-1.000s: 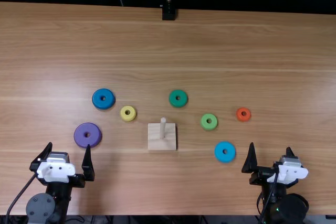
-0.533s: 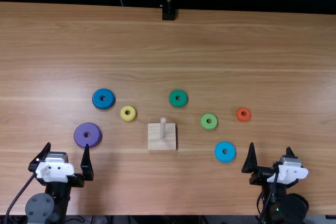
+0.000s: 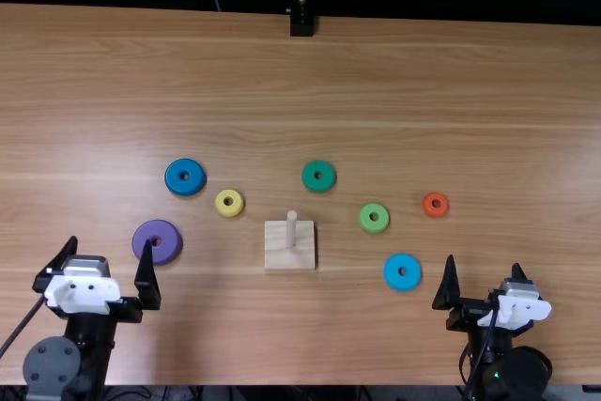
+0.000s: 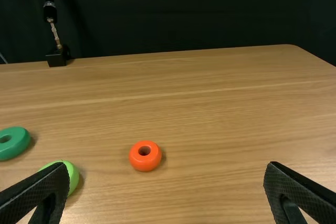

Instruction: Build the Hanoi tower: stack the rings onto the peg from bottom to top in this color order: purple, dark blue, light blue, dark green, light green, yellow, orange.

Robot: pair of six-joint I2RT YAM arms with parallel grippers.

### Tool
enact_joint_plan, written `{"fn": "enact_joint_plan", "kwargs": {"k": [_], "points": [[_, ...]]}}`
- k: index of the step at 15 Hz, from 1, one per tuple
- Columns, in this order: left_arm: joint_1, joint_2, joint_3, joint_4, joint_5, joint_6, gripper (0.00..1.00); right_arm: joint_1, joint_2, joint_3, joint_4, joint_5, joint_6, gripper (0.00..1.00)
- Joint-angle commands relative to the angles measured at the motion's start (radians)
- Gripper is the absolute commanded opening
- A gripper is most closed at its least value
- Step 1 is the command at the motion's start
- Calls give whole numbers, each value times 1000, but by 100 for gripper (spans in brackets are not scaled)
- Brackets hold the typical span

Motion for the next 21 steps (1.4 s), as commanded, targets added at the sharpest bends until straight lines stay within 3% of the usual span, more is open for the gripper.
{"fn": "enact_joint_plan", "kwargs": {"k": [1, 4, 6, 12, 15, 16, 18, 19, 21], "points": [[5, 70, 88, 4, -7, 3, 100, -6, -12, -33, -11, 2, 4, 100], [5, 209, 229, -3, -67, 3, 100, -6, -12, -35, -11, 2, 4, 100], [1, 268, 292, 6, -54, 3, 100, -6, -12, -33, -11, 1, 4, 100], [-39, 363, 344, -1, -56, 3, 100, -6, -12, -33, -11, 2, 4, 100], [-90, 458, 412, -60, -60, 7, 100, -6, -12, -33, -11, 1, 4, 100], [-108, 502, 433, -113, -67, 31, 100, -6, -12, -33, -11, 2, 4, 100], [-105, 648, 515, -272, -75, 149, 100, -6, -12, -35, -11, 2, 4, 100], [-90, 697, 539, -349, -62, 163, 100, -6, -12, -33, -11, 2, 4, 100], [-27, 777, 542, -391, -60, 163, 100, -6, -12, -33, -11, 2, 4, 100]]}}
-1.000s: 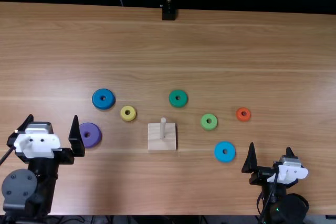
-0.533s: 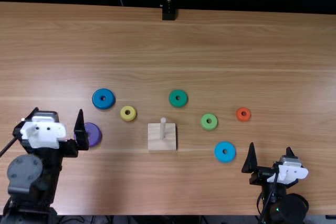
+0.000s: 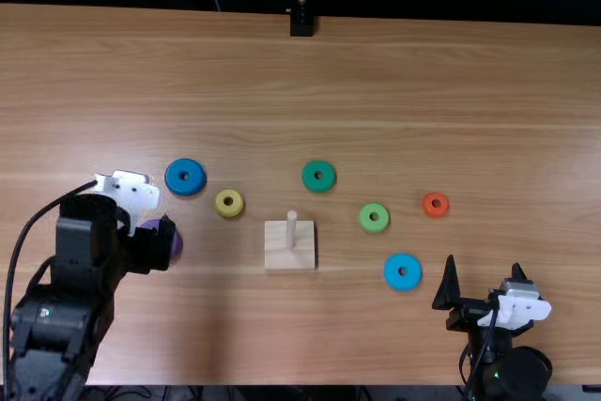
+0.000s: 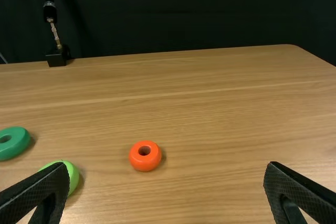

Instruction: Build the Hanoi tower: stack the rings onto the peg from bottom to top in this color order: purple, dark blue, light blue, dark green, light green, yellow, orange.

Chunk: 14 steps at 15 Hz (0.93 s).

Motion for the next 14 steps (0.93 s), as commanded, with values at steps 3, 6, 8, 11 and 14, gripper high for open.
{"fn": "enact_joint_plan", "kwargs": {"k": [3, 6, 8, 11, 14], "points": [[95, 144, 19, 6, 4, 30, 100, -6, -12, -33, -10, 1, 3, 100], [89, 286, 26, 16, 6, 28, 100, -6, -12, -33, -10, 2, 3, 100], [74, 349, 30, 17, 6, 26, 100, -6, -12, -35, -10, 1, 3, 100], [40, 421, 56, 17, 6, -20, 100, -6, -12, -35, -10, 2, 3, 100], [14, 444, 74, 19, 6, -35, 100, -6, -12, -33, -10, 2, 3, 100]]}}
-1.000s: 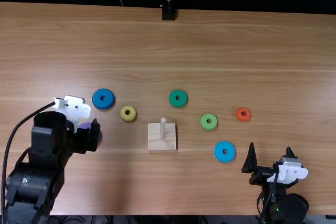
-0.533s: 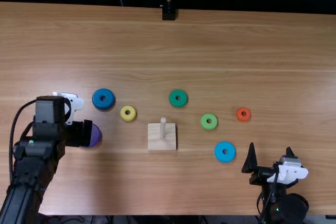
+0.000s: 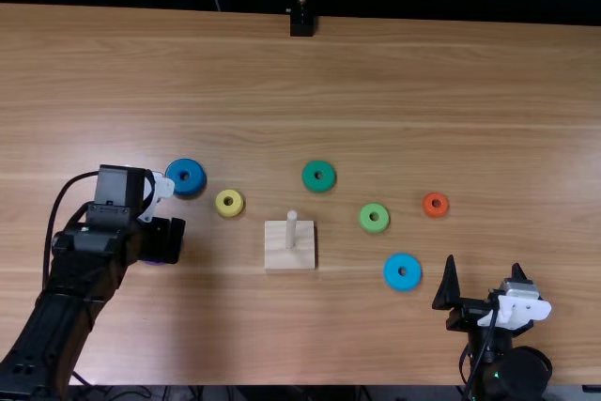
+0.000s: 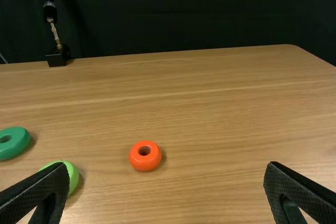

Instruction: Build the Hanoi tower: stack the rings onto the peg from bottom to top in this color order: purple, dark blue, light blue, dark green, light green, yellow, orange.

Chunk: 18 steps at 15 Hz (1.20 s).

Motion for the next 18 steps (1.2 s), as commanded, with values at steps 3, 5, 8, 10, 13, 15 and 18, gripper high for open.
{"fn": "enact_joint_plan", "kwargs": {"k": [3, 5, 8, 10, 13, 15, 18], "points": [[-6, 49, 50, 1, 0, -19, 100, -6, -12, -34, -11, 3, 4, 100], [-21, 92, 52, 3, 0, -32, 100, -6, -12, -34, -11, 3, 4, 100], [-46, 106, 53, 3, 0, -34, 100, -6, -12, -34, -11, 1, 4, 100], [-49, 107, 52, 3, 2, -34, 100, -6, -12, -34, -11, 3, 4, 100], [-49, 138, 50, 3, 10, -34, 100, -6, -12, -34, -11, 1, 4, 100], [-49, 155, 50, 3, 45, -34, 100, -6, -12, -34, -11, 1, 4, 100], [-49, 173, 52, 3, 50, -34, 100, -6, -12, -34, -11, 3, 4, 100]]}}
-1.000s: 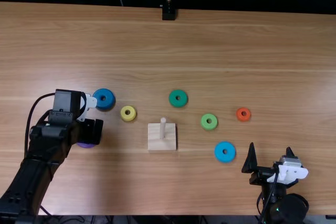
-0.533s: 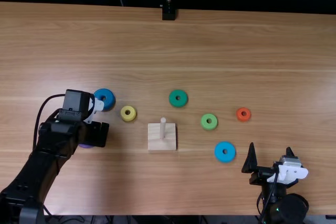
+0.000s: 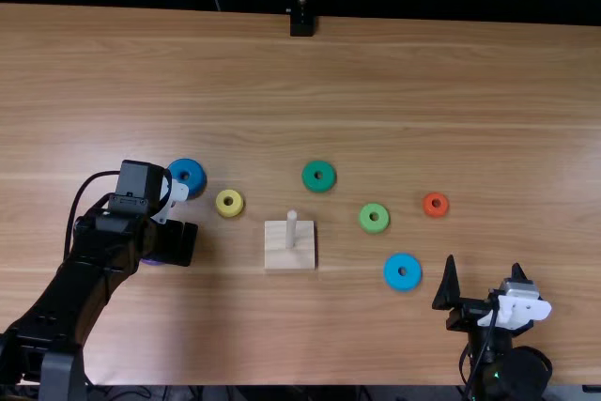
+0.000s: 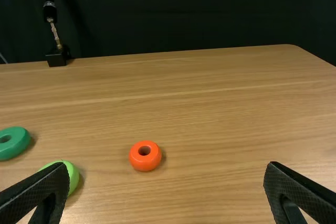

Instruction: Build the Hanoi tower: stack the rings onto the peg from bottom to top in this color order: purple, dark blue, light blue, dark green, light green, yellow, orange.

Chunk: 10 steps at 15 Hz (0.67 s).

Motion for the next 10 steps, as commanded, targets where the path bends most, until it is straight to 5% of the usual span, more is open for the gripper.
{"fn": "enact_joint_plan", "kwargs": {"k": [1, 8, 9, 10], "points": [[-5, 32, 29, 2, 17, -5, 100, -6, -12, -33, -10, 2, 3, 100], [-5, 40, 28, -2, 17, 0, 100, -6, -12, -33, -10, 2, 3, 100], [-5, 40, 25, -4, 16, 0, 85, -6, -12, -33, -10, 2, 3, 100], [-5, 38, 23, -4, 14, 0, 53, -6, -12, -33, -10, 2, 3, 100]]}}
